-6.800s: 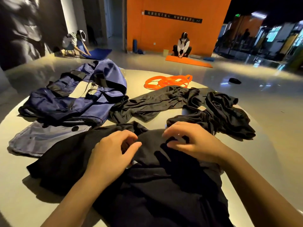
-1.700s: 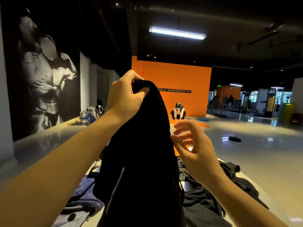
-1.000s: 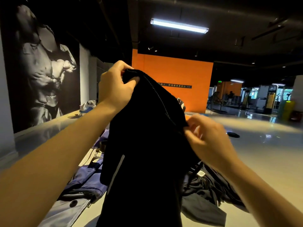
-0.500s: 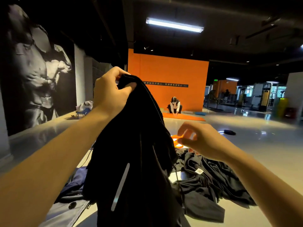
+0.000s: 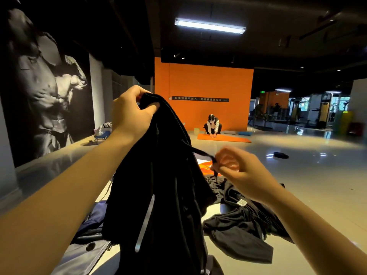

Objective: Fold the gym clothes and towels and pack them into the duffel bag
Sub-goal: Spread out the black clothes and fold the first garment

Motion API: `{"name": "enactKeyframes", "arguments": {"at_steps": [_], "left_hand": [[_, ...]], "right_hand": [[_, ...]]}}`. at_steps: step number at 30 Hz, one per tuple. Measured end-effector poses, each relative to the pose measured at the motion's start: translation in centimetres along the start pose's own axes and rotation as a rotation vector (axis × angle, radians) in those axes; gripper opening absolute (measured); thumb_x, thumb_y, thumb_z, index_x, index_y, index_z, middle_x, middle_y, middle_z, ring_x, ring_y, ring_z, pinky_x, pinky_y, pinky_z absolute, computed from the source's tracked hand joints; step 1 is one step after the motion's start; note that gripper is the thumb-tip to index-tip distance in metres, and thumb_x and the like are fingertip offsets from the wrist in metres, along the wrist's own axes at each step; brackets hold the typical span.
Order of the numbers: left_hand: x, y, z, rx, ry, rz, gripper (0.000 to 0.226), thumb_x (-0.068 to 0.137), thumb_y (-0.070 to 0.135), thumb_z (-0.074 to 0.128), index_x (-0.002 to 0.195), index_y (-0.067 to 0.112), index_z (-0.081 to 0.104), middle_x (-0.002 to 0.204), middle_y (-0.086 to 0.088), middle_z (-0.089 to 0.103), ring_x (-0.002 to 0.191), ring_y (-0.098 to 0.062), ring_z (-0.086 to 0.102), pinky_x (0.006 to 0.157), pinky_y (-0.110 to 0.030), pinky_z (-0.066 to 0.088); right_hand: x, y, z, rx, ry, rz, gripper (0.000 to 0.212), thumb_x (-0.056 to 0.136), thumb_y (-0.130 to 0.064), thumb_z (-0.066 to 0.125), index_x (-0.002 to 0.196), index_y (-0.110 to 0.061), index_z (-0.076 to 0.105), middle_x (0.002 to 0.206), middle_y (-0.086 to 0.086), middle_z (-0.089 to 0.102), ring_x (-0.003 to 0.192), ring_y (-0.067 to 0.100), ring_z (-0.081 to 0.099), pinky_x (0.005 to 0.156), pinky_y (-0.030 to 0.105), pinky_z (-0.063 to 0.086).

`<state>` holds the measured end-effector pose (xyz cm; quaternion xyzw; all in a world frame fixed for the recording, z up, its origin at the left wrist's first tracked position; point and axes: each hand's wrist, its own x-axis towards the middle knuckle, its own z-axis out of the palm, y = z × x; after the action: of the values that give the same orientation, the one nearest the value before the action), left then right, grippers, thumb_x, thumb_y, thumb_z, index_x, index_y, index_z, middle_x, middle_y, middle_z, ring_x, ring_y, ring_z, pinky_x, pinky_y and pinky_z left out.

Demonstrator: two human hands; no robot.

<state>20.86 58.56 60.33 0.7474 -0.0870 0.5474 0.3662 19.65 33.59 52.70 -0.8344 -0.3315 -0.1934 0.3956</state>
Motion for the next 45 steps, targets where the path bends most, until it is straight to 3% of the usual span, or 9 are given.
{"name": "enactKeyframes", "arguments": {"at_steps": [3, 8, 14, 19, 29, 35, 39, 42, 45], "left_hand": [[0.2, -0.3, 0.5, 0.029, 0.023, -0.022, 0.017, 0.083, 0.012, 0.071, 0.099, 0.007, 0.066, 0.086, 0.005, 0.059, 0.075, -0.012, 0.051, 0.055, -0.001, 0.032], [-0.1, 0.0, 1.3, 0.005, 0.012, -0.058, 0.016, 0.083, 0.017, 0.071, 0.097, 0.012, 0.064, 0.087, 0.005, 0.060, 0.080, -0.015, 0.055, 0.068, -0.021, 0.042], [-0.2, 1.2, 1.2, -0.048, -0.040, -0.045, 0.015, 0.084, 0.018, 0.072, 0.091, 0.022, 0.059, 0.080, 0.014, 0.058, 0.079, -0.010, 0.057, 0.068, -0.018, 0.046], [0.3, 1.1, 0.7, -0.096, -0.023, -0.006, 0.017, 0.082, 0.016, 0.073, 0.088, 0.022, 0.058, 0.077, 0.020, 0.056, 0.070, 0.002, 0.053, 0.069, -0.022, 0.047], [0.7, -2.5, -4.0, -0.330, -0.328, -0.168, 0.024, 0.082, 0.005, 0.070, 0.090, 0.027, 0.065, 0.084, -0.007, 0.066, 0.072, -0.014, 0.064, 0.062, -0.018, 0.055], [1.9, -2.0, -6.4, -0.545, -0.535, -0.009, 0.059, 0.048, 0.060, 0.086, 0.098, 0.032, 0.069, 0.092, -0.005, 0.071, 0.081, -0.021, 0.071, 0.066, -0.028, 0.059], [2.3, -2.6, -5.8, -0.498, -0.630, 0.006, 0.054, 0.052, 0.056, 0.087, 0.099, 0.032, 0.070, 0.098, -0.003, 0.072, 0.089, -0.020, 0.071, 0.071, -0.022, 0.056], [2.2, -2.7, -4.9, -0.494, -0.682, -0.030, 0.028, 0.070, 0.021, 0.075, 0.095, 0.033, 0.073, 0.101, 0.002, 0.072, 0.088, -0.019, 0.071, 0.068, -0.019, 0.055], [2.3, -2.7, -4.9, -0.590, -0.725, -0.058, 0.038, 0.064, 0.033, 0.086, 0.099, 0.026, 0.073, 0.103, -0.001, 0.071, 0.087, -0.024, 0.071, 0.068, -0.023, 0.057]], "right_hand": [[-0.6, -1.4, -2.0, 0.034, 0.091, -0.044, 0.017, 0.087, -0.012, 0.063, 0.082, -0.028, 0.059, 0.082, -0.007, 0.067, 0.080, 0.005, 0.065, 0.079, 0.019, 0.053], [-2.4, -2.2, -2.5, -0.047, -0.107, -0.060, 0.012, 0.087, -0.020, 0.062, 0.089, -0.031, 0.066, 0.078, -0.011, 0.071, 0.074, 0.001, 0.067, 0.079, 0.018, 0.053], [-2.4, 1.9, -0.6, -0.194, -0.144, 0.153, 0.011, 0.087, -0.024, 0.067, 0.092, -0.033, 0.060, 0.097, -0.016, 0.064, 0.088, -0.002, 0.061, 0.087, 0.029, 0.054], [-3.4, 3.9, 1.9, 0.057, -0.266, 0.214, 0.023, 0.086, -0.028, 0.067, 0.102, -0.042, 0.059, 0.108, -0.021, 0.065, 0.103, -0.003, 0.060, 0.096, 0.029, 0.049], [1.6, 2.0, -7.4, 0.015, 0.095, 0.136, 0.011, 0.081, -0.015, 0.069, 0.087, -0.024, 0.066, 0.094, 0.000, 0.071, 0.091, 0.020, 0.067, 0.089, 0.038, 0.051], [7.7, -2.8, -13.2, -0.213, 0.285, -0.111, 0.023, 0.078, -0.008, 0.074, 0.079, -0.029, 0.065, 0.084, -0.003, 0.066, 0.084, 0.025, 0.065, 0.084, 0.048, 0.054], [8.7, -4.2, -15.4, -0.271, 0.172, -0.039, 0.018, 0.075, -0.006, 0.074, 0.076, -0.022, 0.065, 0.084, 0.005, 0.066, 0.081, 0.030, 0.067, 0.078, 0.045, 0.057], [8.6, -4.7, -15.8, -0.293, 0.135, 0.012, 0.016, 0.065, -0.014, 0.078, 0.075, -0.015, 0.066, 0.077, 0.007, 0.067, 0.074, 0.028, 0.067, 0.069, 0.040, 0.056], [7.9, -4.7, -16.4, -0.082, 0.095, 0.002, 0.056, 0.040, -0.044, 0.087, 0.078, -0.008, 0.066, 0.064, 0.001, 0.066, 0.060, 0.013, 0.064, 0.057, 0.024, 0.051]]}}
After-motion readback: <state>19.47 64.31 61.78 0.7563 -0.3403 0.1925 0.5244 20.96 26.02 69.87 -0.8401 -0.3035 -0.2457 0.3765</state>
